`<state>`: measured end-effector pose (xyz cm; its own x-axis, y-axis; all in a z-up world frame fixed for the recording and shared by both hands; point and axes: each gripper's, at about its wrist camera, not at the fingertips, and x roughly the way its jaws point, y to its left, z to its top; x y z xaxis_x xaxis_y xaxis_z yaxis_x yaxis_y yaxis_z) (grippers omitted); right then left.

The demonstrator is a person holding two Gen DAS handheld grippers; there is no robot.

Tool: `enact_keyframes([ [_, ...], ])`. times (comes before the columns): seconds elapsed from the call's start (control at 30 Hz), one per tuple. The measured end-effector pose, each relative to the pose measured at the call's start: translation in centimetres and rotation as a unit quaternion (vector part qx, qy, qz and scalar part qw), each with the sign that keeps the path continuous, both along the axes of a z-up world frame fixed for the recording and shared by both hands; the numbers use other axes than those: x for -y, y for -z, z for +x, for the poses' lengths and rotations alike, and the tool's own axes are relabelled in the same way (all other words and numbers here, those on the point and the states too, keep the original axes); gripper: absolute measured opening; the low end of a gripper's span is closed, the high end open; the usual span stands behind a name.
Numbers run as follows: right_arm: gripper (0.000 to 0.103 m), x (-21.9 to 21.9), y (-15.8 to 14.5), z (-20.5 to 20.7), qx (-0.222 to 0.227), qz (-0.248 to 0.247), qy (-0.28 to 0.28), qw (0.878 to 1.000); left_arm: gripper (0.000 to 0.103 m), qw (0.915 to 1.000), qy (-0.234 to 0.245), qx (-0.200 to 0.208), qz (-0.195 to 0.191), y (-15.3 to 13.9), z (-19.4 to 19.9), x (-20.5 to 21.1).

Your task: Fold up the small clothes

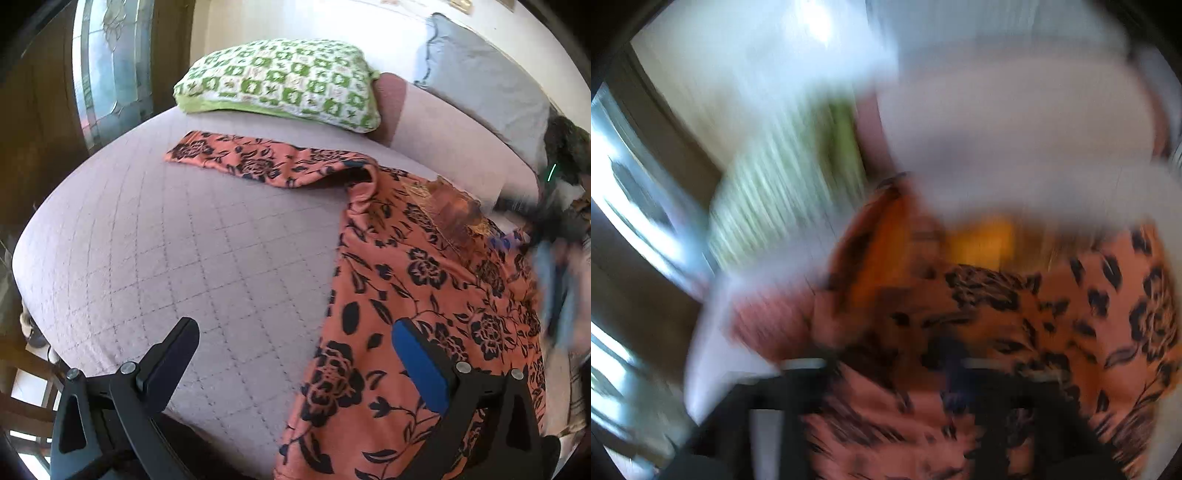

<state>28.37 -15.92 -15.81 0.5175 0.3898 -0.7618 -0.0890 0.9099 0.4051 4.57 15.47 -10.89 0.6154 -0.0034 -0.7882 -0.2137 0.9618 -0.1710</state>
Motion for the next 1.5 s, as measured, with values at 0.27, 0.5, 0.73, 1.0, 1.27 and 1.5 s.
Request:
enact_keyframes([
  [0.27,0.082,7.8,3.6,-4.5,-0.007,0.035,0.02,0.999,0.103,0.9976,0.066,0.021,0.002,-0.9,6.4,3.8],
  [0.5,0.082,19.5,1.5,-9.0,0.015,0.054,0.125,0.991,0.094,0.9874,0.153,-0.025,-0.034,1.0,18.5,10.5],
  [0.73,0.082,23.6,2.2,-10.3,0.02,0.019,0.139,0.99,0.005,0.9766,0.15,-0.138,-0.069,5.7,24.7,12.8],
  [1.0,0.082,26.7,3.5,-4.3,0.016,0.028,0.16,0.987,0.005,0.9877,0.139,-0.001,0.073,1.9,22.2,11.8],
  [1.27,0.084,27.7,7.7,4.5,-0.047,0.028,0.171,0.984,0.007,0.9882,0.129,-0.035,0.075,5.9,22.3,10.5],
  [1.5,0.021,24.2,6.5,7.6,-0.017,-0.137,0.124,0.983,0.008,0.9857,0.138,-0.025,0.094,6.3,22.9,10.9],
])
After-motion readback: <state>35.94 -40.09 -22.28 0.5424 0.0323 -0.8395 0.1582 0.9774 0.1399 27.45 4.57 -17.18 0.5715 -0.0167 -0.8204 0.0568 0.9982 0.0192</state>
